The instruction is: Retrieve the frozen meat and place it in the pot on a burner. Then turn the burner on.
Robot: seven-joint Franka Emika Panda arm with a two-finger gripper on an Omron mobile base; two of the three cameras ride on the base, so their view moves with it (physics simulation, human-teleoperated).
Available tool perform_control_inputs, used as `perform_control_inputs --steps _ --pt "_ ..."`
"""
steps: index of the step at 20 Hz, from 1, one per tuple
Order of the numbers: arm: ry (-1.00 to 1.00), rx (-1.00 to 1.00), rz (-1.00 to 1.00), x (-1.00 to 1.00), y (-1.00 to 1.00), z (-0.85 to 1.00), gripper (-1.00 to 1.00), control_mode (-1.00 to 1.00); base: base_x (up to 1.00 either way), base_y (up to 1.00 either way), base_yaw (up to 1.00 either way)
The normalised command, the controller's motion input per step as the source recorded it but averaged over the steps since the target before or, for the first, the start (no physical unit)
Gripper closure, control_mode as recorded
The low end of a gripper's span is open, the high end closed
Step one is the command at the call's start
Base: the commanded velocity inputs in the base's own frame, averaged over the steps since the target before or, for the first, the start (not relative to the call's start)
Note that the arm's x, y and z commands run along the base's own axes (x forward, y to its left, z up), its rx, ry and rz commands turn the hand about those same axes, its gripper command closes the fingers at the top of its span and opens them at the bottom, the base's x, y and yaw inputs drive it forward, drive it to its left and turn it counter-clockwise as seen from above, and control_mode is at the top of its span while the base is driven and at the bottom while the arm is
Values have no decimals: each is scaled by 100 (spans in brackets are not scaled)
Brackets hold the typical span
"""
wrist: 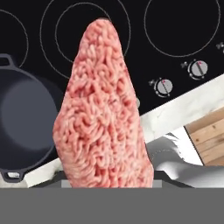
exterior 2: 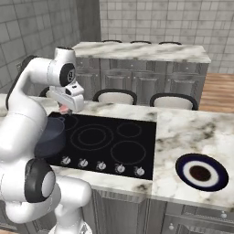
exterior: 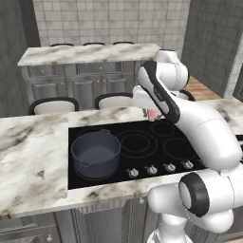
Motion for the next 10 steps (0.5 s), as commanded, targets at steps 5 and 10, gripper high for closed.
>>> perform_control_inputs --steps 5,10 --pt "0 -11 -1 46 86 -14 100 -100 0 0 0" --pt "4 -18 5 67 78 -34 100 -100 0 0 0"
